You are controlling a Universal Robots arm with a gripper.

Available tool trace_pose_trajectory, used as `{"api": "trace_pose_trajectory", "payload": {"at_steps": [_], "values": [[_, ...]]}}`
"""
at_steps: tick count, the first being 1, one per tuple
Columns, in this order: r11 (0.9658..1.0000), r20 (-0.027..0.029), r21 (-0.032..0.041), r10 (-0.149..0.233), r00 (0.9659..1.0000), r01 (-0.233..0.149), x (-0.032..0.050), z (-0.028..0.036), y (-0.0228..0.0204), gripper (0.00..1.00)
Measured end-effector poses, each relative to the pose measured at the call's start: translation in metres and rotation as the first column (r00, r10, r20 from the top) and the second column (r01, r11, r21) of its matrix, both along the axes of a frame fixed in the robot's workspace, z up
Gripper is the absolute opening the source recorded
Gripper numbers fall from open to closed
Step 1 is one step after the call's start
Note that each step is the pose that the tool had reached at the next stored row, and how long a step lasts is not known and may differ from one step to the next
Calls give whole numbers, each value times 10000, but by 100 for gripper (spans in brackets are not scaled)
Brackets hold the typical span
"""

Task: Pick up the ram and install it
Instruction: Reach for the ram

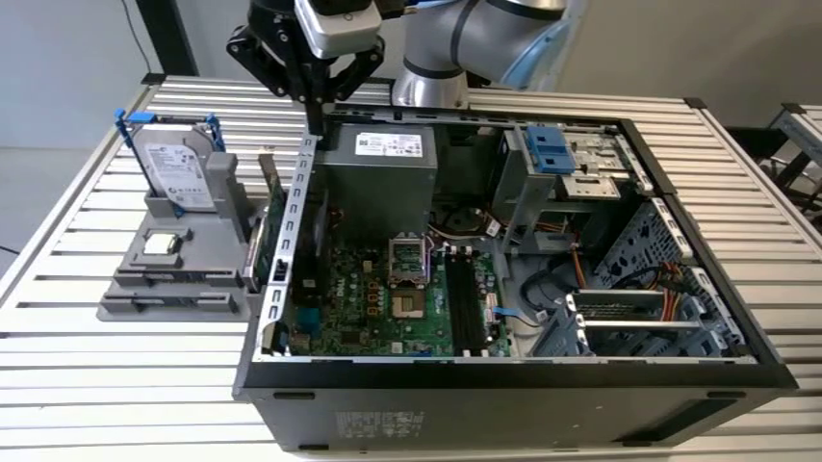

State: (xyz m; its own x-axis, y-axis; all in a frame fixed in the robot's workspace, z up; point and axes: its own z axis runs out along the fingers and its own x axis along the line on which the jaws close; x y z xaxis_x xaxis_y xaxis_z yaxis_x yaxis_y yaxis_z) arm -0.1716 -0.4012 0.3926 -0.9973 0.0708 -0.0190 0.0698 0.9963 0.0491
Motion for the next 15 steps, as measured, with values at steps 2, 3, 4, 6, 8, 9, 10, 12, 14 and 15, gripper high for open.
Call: {"api": "trace_pose_trajectory", "payload": {"at_steps": [2,3,4,6,8,9,10,12,14,15], "values": [[10000,0,-1,1,10000,-1,-31,0,-4,0],[10000,0,0,1,10000,-1,-48,0,-6,0],[10000,0,0,1,10000,-1,-65,0,-9,0],[10000,0,0,1,10000,-1,-102,0,-13,0],[10000,0,0,2,10000,-2,-139,0,-19,0],[10000,0,0,2,10000,-2,-160,0,-23,0],[10000,0,1,2,10000,-2,-184,0,-26,0],[10000,0,0,2,10000,-2,-231,0,-33,0],[10000,1,0,3,10000,-3,-280,0,-40,0],[10000,0,0,3,10000,-3,-305,0,-44,0]]}}
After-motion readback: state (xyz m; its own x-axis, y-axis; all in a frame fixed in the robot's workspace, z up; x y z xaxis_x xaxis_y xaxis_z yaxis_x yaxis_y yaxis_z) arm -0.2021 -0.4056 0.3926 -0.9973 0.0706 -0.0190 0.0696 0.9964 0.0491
